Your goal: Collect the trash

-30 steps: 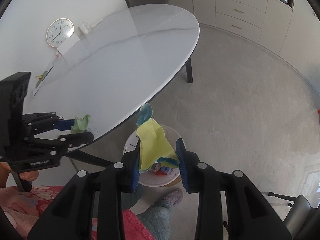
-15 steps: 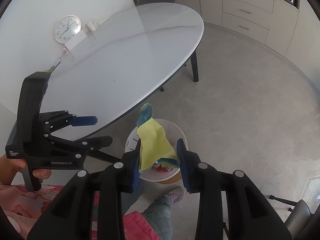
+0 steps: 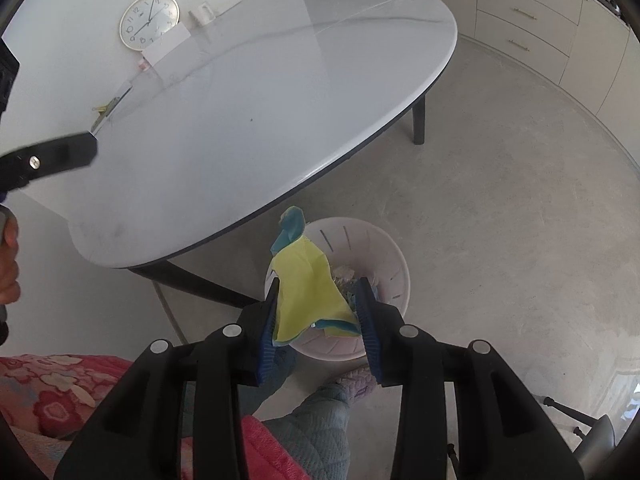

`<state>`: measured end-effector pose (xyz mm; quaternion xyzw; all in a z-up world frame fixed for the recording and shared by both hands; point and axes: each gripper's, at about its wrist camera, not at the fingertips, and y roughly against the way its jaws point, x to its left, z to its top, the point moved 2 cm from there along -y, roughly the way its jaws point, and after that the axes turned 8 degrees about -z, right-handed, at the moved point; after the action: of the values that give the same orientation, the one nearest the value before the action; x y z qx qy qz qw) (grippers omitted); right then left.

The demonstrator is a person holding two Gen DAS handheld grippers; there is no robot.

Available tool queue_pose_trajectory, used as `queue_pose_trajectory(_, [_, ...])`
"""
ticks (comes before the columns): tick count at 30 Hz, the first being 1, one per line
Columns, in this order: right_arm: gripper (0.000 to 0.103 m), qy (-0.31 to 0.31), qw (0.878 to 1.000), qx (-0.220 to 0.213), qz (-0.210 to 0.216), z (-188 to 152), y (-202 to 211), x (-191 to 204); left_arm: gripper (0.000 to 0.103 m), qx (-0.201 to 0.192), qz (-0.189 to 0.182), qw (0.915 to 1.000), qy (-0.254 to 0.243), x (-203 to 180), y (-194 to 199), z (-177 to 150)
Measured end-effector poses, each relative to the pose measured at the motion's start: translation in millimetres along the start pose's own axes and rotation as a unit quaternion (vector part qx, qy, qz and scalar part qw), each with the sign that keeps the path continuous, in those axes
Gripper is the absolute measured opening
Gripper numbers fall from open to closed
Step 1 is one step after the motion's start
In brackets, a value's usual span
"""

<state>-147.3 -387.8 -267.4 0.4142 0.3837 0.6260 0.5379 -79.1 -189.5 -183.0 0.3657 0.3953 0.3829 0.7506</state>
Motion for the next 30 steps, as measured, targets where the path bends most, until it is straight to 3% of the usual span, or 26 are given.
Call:
queue_pose_trajectory(2, [0.048,0.003,1.0,0.014,0.002,-0.8,-16.3,6.1,0.091,-0.002,0.006,0.9999,0.009,6.7,3.2,0.7])
queue_pose_trajectory(4, [0.067,0.002,1.0,0.018,0.006,-0.9,-28.7,10.3,0.091,-0.002,0.012,0.9998,0.014,11.8,6.7,0.8])
queue_pose_trajectory(9, [0.076,0.0,0.999,0.032,0.004,2.8,-44.8,19.5,0.091,-0.005,0.025,0.9995,0.017,17.8,11.7,-2.0])
queue_pose_trajectory(13, [0.087,-0.001,1.0,0.02,-0.003,6.9,-34.0,21.4,0.091,-0.009,0.035,0.9992,0.016,14.9,15.6,-2.6])
queue_pose_trajectory(21, [0.101,-0.014,0.999,-0.006,-0.035,24.3,-0.7,20.0,0.091,-0.022,0.05,0.9985,0.009,10.5,24.6,-0.2])
queue_pose_trajectory(30, [0.101,-0.032,0.996,-0.03,-0.08,51.5,38.3,24.4,0.092,-0.034,0.07,0.9969,0.012,20.9,35.3,4.8])
